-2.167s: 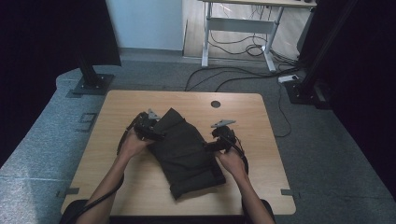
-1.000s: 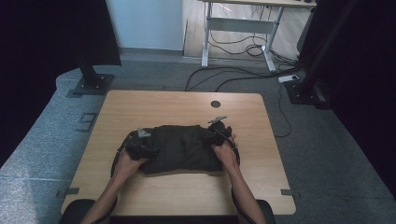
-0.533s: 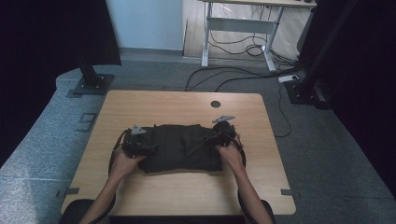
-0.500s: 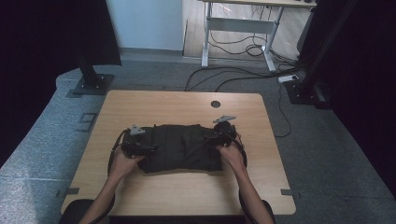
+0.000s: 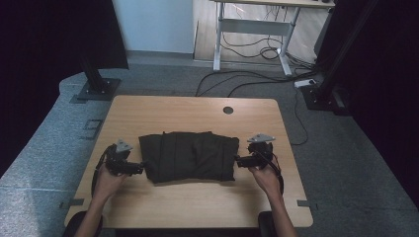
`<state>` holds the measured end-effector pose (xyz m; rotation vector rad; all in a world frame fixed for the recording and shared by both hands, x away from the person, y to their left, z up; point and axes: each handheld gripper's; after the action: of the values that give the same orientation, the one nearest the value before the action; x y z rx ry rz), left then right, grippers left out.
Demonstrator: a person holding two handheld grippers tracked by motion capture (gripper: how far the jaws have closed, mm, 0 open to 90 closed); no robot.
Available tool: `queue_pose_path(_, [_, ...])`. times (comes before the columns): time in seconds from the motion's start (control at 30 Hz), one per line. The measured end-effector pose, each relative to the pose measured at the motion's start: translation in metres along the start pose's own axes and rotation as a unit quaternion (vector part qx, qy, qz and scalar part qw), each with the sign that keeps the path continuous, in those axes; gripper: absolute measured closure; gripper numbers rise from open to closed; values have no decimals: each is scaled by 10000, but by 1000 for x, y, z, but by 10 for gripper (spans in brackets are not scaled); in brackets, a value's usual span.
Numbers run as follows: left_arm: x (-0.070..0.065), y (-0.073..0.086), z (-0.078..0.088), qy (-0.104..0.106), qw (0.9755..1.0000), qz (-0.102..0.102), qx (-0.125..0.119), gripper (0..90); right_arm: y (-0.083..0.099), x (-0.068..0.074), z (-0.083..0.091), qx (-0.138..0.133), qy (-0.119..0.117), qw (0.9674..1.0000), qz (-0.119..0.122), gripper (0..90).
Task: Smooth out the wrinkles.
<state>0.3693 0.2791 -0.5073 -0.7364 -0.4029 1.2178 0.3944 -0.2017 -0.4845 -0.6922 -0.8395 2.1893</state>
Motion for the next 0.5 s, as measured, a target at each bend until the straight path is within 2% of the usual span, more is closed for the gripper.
queue_pose_path(0.17, [10, 17, -5, -137, 9997, 22, 204, 0, 30, -2, 1, 109, 47, 9998, -186, 0])
queue_pose_path(0.33, [15, 33, -10, -196, 9989, -73, 423, 0, 61, -5, -7, 423, -12, 9983, -411, 0])
queue_pose_path(0.4, [17, 36, -11, -53, 9991, -39, 426, 0, 71, -5, -10, 498, -53, 9975, -504, 0])
queue_pose_path(0.47, [20, 38, -14, 217, 9988, 67, 438, 0, 79, -4, -14, 627, -116, 9965, -539, 0])
queue_pose_path(0.5, [22, 38, -15, 332, 9985, 114, 421, 0, 81, -3, -15, 595, -15, 9971, -484, 0])
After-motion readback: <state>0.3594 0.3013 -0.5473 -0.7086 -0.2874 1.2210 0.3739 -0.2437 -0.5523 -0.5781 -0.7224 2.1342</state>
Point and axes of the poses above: each handheld gripper's, and its own axes: z roughly backward along the jaws, y roughly out of its underside, x roughly to its left, and after that the axes turned 14 degrees about z, right-handed
